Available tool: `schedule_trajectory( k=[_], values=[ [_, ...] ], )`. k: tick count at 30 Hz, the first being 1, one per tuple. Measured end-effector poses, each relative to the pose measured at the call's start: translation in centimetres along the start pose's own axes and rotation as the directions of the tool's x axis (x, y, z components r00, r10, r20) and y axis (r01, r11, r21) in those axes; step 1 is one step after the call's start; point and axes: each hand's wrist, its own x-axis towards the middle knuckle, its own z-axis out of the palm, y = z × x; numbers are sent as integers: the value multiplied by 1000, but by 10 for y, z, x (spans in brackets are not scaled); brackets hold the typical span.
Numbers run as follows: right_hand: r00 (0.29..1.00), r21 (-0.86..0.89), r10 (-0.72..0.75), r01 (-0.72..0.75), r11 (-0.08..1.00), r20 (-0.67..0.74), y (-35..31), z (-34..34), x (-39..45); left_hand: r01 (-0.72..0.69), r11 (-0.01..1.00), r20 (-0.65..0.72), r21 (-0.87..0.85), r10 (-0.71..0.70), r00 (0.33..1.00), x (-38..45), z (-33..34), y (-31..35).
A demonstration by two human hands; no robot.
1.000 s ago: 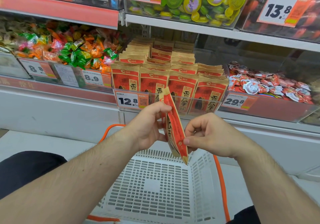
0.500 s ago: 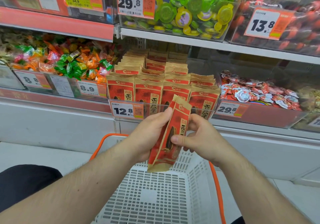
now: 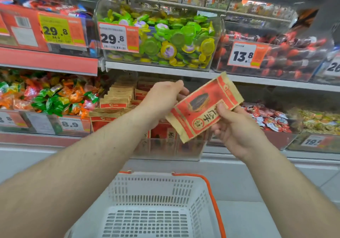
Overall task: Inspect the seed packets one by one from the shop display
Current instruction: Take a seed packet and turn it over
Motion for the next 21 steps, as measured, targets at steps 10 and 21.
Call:
schedule_trajectory(
  k=[10,21],
  values=[
    [917,-281,-380,337,899,-117,-25,-24,77,-207,545,243,812,6,970,66,13,-17],
    [932,-798,-345,292,527,113,-2,-22,144,-263,466,405,845,-234,884,80,21,-28]
  ],
)
